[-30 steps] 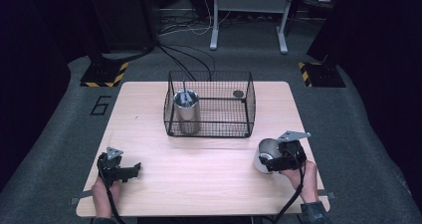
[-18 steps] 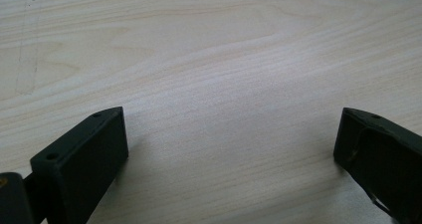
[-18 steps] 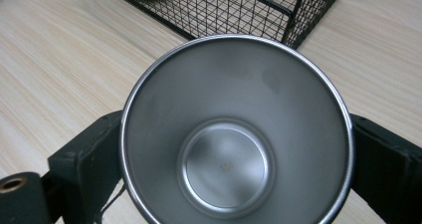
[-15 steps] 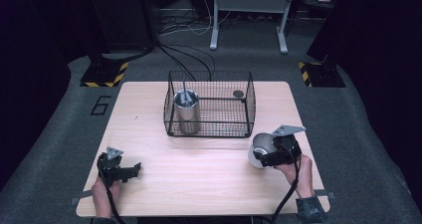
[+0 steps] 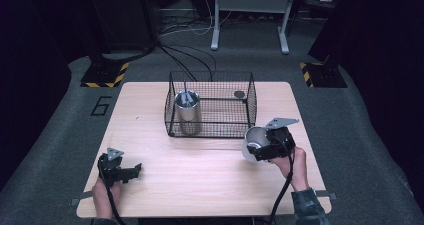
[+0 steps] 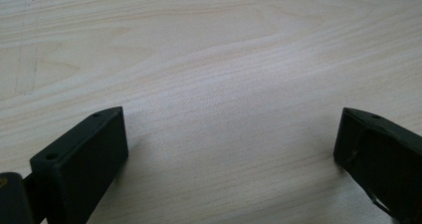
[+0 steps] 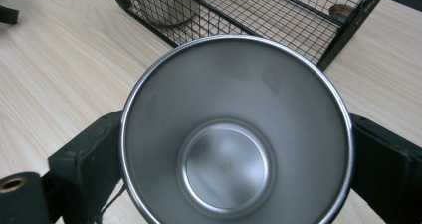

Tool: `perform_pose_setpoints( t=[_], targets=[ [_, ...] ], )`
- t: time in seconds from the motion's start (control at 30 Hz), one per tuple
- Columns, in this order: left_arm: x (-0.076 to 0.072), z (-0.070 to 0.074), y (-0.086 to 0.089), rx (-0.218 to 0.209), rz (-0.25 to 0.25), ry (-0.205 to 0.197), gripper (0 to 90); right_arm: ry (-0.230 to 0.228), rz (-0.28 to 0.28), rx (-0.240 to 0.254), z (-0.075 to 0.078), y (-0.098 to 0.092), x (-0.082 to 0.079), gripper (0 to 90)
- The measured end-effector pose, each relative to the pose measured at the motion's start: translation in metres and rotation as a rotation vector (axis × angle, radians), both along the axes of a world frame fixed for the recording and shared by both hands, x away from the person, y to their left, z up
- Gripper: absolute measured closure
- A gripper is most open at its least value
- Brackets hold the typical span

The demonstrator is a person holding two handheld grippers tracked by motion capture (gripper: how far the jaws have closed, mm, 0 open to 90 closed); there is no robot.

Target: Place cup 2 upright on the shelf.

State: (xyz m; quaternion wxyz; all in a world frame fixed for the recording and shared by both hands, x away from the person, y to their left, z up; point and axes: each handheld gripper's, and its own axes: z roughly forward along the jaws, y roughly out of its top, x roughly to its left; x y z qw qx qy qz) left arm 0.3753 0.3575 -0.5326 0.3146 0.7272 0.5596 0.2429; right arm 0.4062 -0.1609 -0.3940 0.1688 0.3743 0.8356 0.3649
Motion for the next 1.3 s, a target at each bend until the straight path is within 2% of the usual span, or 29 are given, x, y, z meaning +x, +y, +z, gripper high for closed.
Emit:
perform_pose_setpoints(
  t=[0.2, 0.53, 1.1, 1.23, 1.3],
  targets=[
    [0.000, 0.000, 0.000, 0.001, -0.001, 0.003, 0.5, 0.003, 0.003, 0.006, 0.003, 0.007, 0.005, 5.6],
    [0.000, 0.000, 0.000, 0.001, -0.003, 0.004, 0.5, -0.015, 0.040, -0.019, 0.016, 0.020, 0.013, 5.6],
    [0.000, 0.000, 0.000, 0.001, -0.003, 0.004, 0.5, -0.028, 0.070, -0.012, 0.032, 0.037, 0.028, 5.6],
    [0.000, 0.000, 0.000, 0.001, -0.003, 0.004, 0.5, -0.053, 0.077, -0.002, 0.035, 0.041, 0.034, 5.6],
    [0.000, 0.000, 0.000, 0.001, -0.003, 0.003, 0.5, -0.034, 0.073, -0.009, 0.036, 0.043, 0.035, 5.6]
  ],
)
